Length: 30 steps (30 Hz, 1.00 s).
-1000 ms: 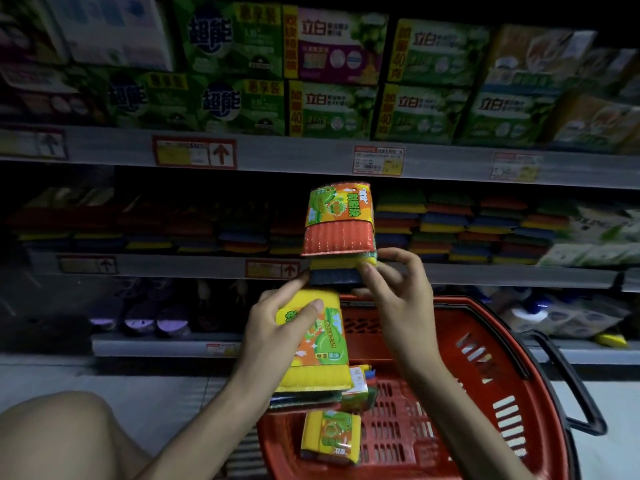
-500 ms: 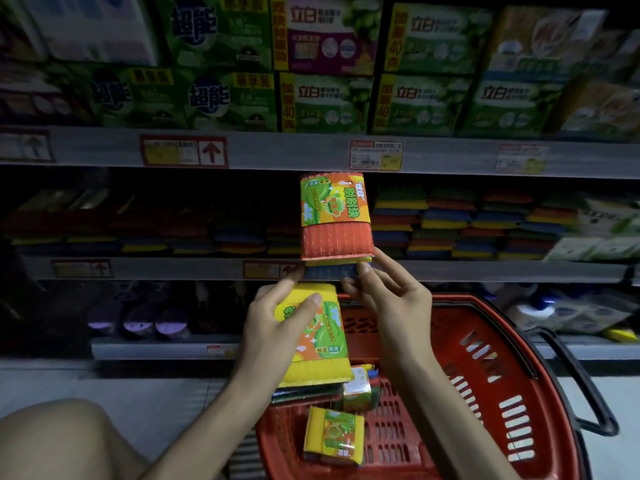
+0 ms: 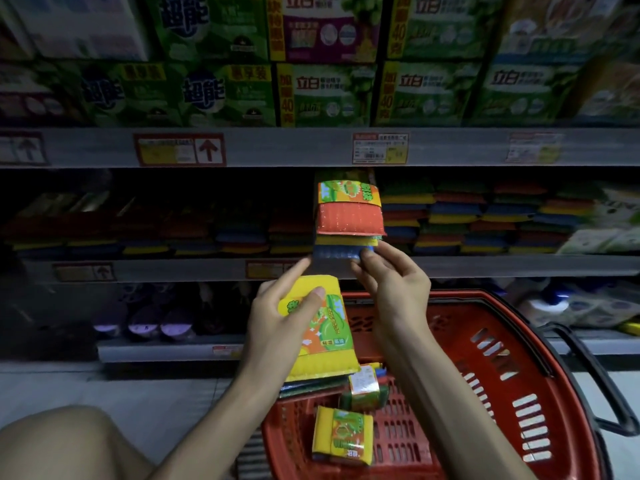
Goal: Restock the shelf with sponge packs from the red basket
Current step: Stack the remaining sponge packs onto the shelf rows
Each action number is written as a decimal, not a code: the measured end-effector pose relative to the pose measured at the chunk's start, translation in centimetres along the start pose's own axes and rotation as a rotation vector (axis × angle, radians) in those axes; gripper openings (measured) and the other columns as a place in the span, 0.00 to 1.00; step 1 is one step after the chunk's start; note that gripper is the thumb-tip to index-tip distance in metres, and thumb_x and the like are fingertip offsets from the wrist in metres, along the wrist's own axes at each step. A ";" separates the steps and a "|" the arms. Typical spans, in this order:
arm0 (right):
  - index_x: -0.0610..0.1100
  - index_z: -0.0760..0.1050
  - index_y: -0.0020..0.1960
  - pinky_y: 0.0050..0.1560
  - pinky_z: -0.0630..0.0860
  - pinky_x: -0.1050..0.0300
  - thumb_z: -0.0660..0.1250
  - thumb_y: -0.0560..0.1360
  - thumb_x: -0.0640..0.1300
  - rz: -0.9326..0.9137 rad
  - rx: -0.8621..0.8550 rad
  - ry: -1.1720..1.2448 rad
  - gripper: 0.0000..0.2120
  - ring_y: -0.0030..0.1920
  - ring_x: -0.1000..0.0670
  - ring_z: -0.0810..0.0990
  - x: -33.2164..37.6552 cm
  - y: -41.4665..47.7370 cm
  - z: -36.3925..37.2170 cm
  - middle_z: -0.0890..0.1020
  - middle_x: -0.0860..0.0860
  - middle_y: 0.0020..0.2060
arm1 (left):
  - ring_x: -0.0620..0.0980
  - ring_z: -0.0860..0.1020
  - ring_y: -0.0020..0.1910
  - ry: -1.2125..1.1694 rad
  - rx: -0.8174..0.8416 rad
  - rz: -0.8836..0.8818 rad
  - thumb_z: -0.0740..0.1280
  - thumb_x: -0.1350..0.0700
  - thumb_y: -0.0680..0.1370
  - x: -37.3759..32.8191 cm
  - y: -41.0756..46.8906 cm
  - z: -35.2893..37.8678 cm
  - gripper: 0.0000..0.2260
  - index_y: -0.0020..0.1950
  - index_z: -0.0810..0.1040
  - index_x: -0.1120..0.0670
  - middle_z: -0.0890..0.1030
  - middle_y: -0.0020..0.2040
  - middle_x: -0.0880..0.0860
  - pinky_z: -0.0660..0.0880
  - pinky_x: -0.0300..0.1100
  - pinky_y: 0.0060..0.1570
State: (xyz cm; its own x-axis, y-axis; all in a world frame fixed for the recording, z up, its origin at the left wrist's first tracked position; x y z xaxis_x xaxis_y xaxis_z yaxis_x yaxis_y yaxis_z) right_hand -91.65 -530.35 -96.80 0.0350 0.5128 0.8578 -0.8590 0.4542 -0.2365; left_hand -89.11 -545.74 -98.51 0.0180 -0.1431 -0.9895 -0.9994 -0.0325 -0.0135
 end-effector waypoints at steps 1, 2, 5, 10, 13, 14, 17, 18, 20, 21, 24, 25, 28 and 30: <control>0.44 0.82 0.51 0.46 0.83 0.60 0.72 0.77 0.32 0.005 0.000 0.003 0.08 0.42 0.46 0.89 0.1 0.1 0.1 0.88 0.46 0.42 | 0.25 0.71 0.58 -0.006 0.000 0.001 0.71 0.47 0.79 0.1 0.3 0.1 0.20 0.69 0.75 0.31 0.72 0.65 0.34 0.75 0.41 0.59; 0.43 0.82 0.51 0.45 0.84 0.60 0.72 0.77 0.32 0.016 -0.001 0.016 0.08 0.42 0.47 0.89 0.1 0.2 0.3 0.88 0.46 0.43 | 0.27 0.71 0.60 -0.013 -0.001 0.001 0.72 0.47 0.79 0.1 0.5 0.1 0.20 0.69 0.75 0.31 0.73 0.67 0.36 0.75 0.42 0.60; 0.43 0.82 0.51 0.46 0.84 0.61 0.72 0.76 0.31 0.063 -0.008 0.073 0.09 0.43 0.47 0.89 0.2 0.5 0.7 0.87 0.43 0.47 | 0.37 0.72 0.67 -0.052 0.018 -0.024 0.72 0.47 0.79 0.1 1.2 0.4 0.21 0.70 0.75 0.32 0.72 0.72 0.39 0.76 0.35 0.55; 0.41 0.83 0.53 0.47 0.84 0.60 0.72 0.77 0.31 0.114 -0.021 0.117 0.09 0.43 0.47 0.88 -0.2 1.2 1.3 0.87 0.40 0.52 | 0.38 0.74 0.67 -0.164 0.033 -0.072 0.72 0.49 0.79 -0.3 2.1 1.0 0.21 0.71 0.75 0.34 0.75 0.71 0.39 0.73 0.26 0.44; 0.40 0.82 0.54 0.47 0.85 0.60 0.71 0.77 0.30 0.130 -0.032 0.137 0.09 0.42 0.47 0.88 -0.5 1.7 1.7 0.86 0.38 0.55 | 0.35 0.76 0.63 -0.198 0.021 -0.075 0.72 0.49 0.79 -0.1 2.8 1.1 0.21 0.70 0.76 0.34 0.77 0.69 0.40 0.75 0.26 0.44; 0.40 0.82 0.53 0.47 0.85 0.60 0.70 0.77 0.30 0.134 -0.035 0.143 0.09 0.42 0.47 0.88 -0.5 1.8 1.8 0.86 0.38 0.55 | 0.38 0.77 0.64 -0.202 0.016 -0.075 0.73 0.49 0.78 0.0 3.0 1.2 0.21 0.69 0.76 0.34 0.78 0.68 0.41 0.76 0.29 0.47; 0.41 0.83 0.51 0.49 0.85 0.58 0.70 0.77 0.30 0.140 -0.047 0.151 0.08 0.44 0.46 0.88 -0.6 2.4 2.1 0.86 0.38 0.54 | 0.43 0.79 0.65 -0.224 0.007 -0.090 0.73 0.49 0.78 0.1 3.6 1.4 0.20 0.68 0.77 0.33 0.79 0.68 0.42 0.78 0.37 0.51; 0.41 0.82 0.51 0.50 0.85 0.58 0.70 0.77 0.30 0.138 -0.053 0.154 0.08 0.44 0.46 0.88 -0.6 2.6 2.1 0.86 0.38 0.54 | 0.42 0.79 0.65 -0.228 0.011 -0.090 0.73 0.49 0.78 0.0 3.8 1.5 0.20 0.67 0.77 0.33 0.79 0.69 0.42 0.78 0.36 0.50; 0.40 0.81 0.54 0.50 0.85 0.58 0.71 0.77 0.29 0.137 -0.067 0.166 0.09 0.43 0.46 0.88 -0.5 2.9 2.2 0.86 0.39 0.52 | 0.41 0.78 0.64 -0.222 0.025 -0.086 0.73 0.49 0.78 -0.2 4.1 1.7 0.21 0.68 0.76 0.33 0.78 0.69 0.41 0.77 0.29 0.44; 0.39 0.81 0.56 0.48 0.85 0.59 0.71 0.77 0.29 0.138 -0.076 0.168 0.10 0.42 0.47 0.88 -0.4 3.0 2.3 0.86 0.40 0.50 | 0.40 0.78 0.64 -0.216 0.033 -0.086 0.73 0.49 0.79 -0.2 4.3 1.8 0.21 0.69 0.75 0.33 0.77 0.70 0.41 0.76 0.27 0.41; 0.40 0.78 0.56 0.42 0.84 0.62 0.70 0.77 0.29 0.134 -0.109 0.170 0.11 0.39 0.48 0.88 -0.1 3.5 2.5 0.86 0.42 0.45 | 0.36 0.76 0.62 -0.211 0.059 -0.078 0.72 0.49 0.79 -0.5 4.6 2.3 0.22 0.71 0.74 0.32 0.74 0.72 0.40 0.74 0.23 0.39; 0.41 0.77 0.56 0.41 0.84 0.62 0.70 0.77 0.29 0.135 -0.116 0.176 0.11 0.39 0.48 0.87 -0.1 3.7 2.6 0.86 0.42 0.45 | 0.34 0.75 0.61 -0.212 0.063 -0.081 0.72 0.49 0.79 -0.5 4.8 2.4 0.23 0.71 0.73 0.32 0.74 0.71 0.40 0.73 0.21 0.38; 0.41 0.74 0.57 0.39 0.84 0.62 0.68 0.78 0.28 0.139 -0.128 0.194 0.12 0.41 0.47 0.87 0.0 4.4 2.7 0.84 0.40 0.47 | 0.39 0.76 0.64 -0.218 0.063 -0.096 0.72 0.49 0.79 -0.6 5.2 2.9 0.23 0.72 0.73 0.32 0.75 0.71 0.41 0.73 0.22 0.37; 0.42 0.72 0.59 0.39 0.84 0.62 0.67 0.79 0.28 0.134 -0.136 0.190 0.14 0.40 0.48 0.86 0.0 4.8 2.8 0.84 0.40 0.49 | 0.40 0.77 0.65 -0.220 0.058 -0.102 0.73 0.49 0.78 -0.5 5.6 3.1 0.24 0.72 0.73 0.33 0.76 0.71 0.41 0.74 0.25 0.40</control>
State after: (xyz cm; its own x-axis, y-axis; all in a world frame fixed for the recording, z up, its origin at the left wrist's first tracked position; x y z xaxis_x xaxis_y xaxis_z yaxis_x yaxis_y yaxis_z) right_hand -97.23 -530.21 -96.63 0.0322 0.6969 0.7165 -0.7862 0.4603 -0.4124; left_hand -94.76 -542.77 -98.58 0.1182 0.0772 -0.9900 -0.9929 0.0218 -0.1169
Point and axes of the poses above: each hand's wrist, its own y-axis towards the middle knuckle, its own z-axis out of the palm, x = y × z, the point moved 1 cm from there along y, towards the middle knuckle
